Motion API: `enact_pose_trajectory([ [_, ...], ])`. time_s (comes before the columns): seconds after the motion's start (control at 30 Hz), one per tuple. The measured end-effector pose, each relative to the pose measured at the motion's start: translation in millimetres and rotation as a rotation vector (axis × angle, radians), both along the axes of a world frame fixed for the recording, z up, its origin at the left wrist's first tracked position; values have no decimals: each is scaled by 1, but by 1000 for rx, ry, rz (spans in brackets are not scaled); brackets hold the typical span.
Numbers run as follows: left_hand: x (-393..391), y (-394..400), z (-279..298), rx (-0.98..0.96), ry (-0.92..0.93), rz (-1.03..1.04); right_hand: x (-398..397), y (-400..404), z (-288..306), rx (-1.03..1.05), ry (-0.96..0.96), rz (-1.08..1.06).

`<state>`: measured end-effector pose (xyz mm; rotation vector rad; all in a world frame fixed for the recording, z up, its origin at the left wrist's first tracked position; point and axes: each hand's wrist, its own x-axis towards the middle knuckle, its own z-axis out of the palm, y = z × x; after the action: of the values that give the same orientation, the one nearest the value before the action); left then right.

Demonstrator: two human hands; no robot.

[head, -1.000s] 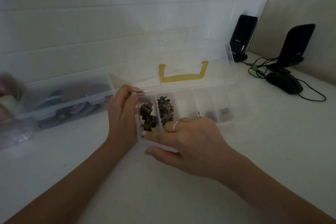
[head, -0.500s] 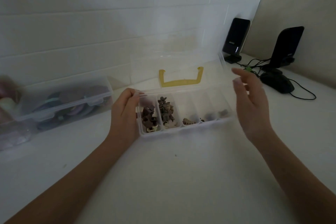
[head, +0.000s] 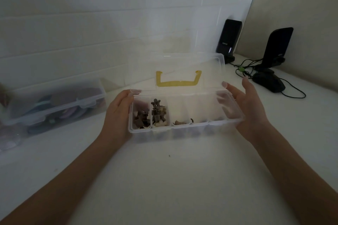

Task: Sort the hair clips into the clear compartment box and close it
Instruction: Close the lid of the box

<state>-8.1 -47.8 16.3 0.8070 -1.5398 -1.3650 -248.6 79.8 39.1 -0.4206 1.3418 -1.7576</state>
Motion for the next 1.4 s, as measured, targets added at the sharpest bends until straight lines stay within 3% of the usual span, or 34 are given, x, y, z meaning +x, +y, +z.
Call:
enact_pose_trajectory([
  [0.3,-5,-2,6,58,102,-82,7,3,-2,-148,-28,-185],
  [0.5,3,-5,7,296,398,-283,5,6,0,-95,145,-198],
  [0.6,2,-7,7,316,360,-263,0,13,1,12,311,-125],
  [0.7,-1,-5,7,185,211,-187,-1,24,-1,58,437,13],
  [0.8,1,-5,3,152,116,-247,3,33,-5,22,460,98],
  [0.9,4,-7,3,172,126,-259,5,37,-6,-29,461,76],
  [1.07,5,-4,1,137,121,-255,10,38,-3,-25,631,55],
  [1.3,5,0,8,138,132,-236,14,39,2,14,658,29],
  [1.4,10,0,9,-34,68,-182,20,39,-6,44,726,-90],
])
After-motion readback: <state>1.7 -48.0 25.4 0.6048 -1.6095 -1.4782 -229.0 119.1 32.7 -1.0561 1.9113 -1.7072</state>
